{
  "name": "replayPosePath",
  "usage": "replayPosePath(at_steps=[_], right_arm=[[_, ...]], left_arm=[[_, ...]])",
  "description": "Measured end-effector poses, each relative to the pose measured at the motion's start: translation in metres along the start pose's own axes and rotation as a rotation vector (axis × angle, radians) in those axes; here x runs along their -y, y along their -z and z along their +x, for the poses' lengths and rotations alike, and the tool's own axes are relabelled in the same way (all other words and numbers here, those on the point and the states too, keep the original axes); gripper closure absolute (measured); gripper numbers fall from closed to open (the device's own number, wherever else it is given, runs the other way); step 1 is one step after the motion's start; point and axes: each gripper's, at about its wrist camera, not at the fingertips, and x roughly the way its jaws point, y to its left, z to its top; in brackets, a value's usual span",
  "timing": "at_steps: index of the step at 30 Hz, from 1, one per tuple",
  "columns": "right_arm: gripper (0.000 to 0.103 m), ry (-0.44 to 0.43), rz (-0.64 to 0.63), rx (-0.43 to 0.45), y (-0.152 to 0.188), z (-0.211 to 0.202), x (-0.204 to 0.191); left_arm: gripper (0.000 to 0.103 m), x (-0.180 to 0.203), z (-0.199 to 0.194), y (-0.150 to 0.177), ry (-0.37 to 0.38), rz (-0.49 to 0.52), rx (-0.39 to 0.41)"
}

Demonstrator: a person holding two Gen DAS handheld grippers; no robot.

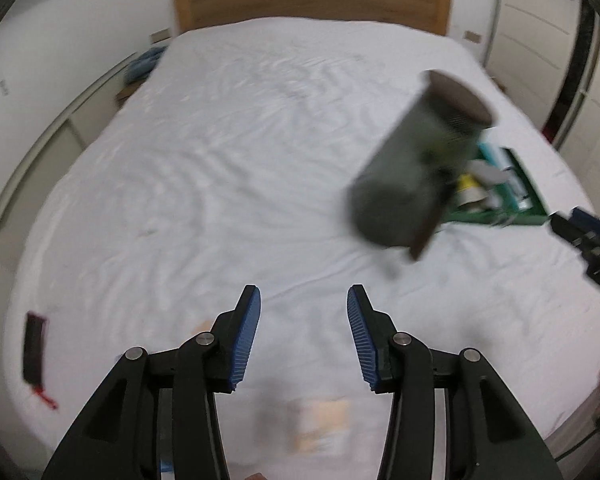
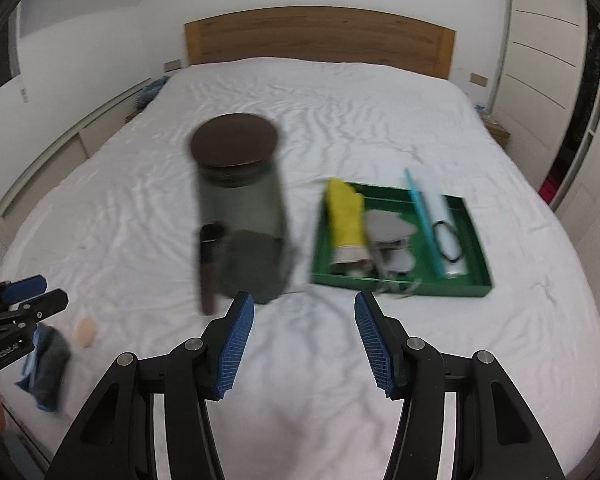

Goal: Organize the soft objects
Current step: 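Open both tools and move them back toward the remaining items on the bed, then grasp the dark grey towel with the left tool while the right tool grasps the white mesh cloth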

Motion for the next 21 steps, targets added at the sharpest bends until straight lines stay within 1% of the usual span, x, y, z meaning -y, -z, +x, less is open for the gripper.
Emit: replayPosePath(at_steps=[2, 4, 8, 11, 14, 18, 21], right_arm=[[0.05, -0.012, 0.003, -0.002, 0.001, -0.005, -0.014], [0.05, -0.021, 0.006, -0.002, 0.001, -0.01, -0.028], [0.05, -0.045, 0.008, -0.016, 0.008, -0.016, -0.06], [0.05, -0.061, -0.005, -0.03, 0.015, -0.021, -0.083], [0.05, -0.074, -0.006, -0.043, 0.019, -0.017, -0.098], [0.05, -0.084, -0.011, -0.061, 0.026, -0.004, -0.11], [0.05, -0.092, -0.017, -0.071, 0.029, 0.006, -0.119]], left_arm=[[0.063, -0.029, 0.002, 0.009, -0.034, -0.016, -0.017], [0.063, -0.051, 0.001, 0.018, -0.056, -0.026, -0.028], [0.063, -0.087, 0.002, 0.038, -0.08, -0.027, -0.055], [0.063, -0.1, 0.002, 0.055, -0.085, -0.01, -0.085], [0.063, -0.109, 0.005, 0.075, -0.08, 0.02, -0.119], [0.063, -0.117, 0.011, 0.096, -0.057, 0.043, -0.161], [0.062, -0.117, 0.017, 0.106, -0.034, 0.055, -0.183]])
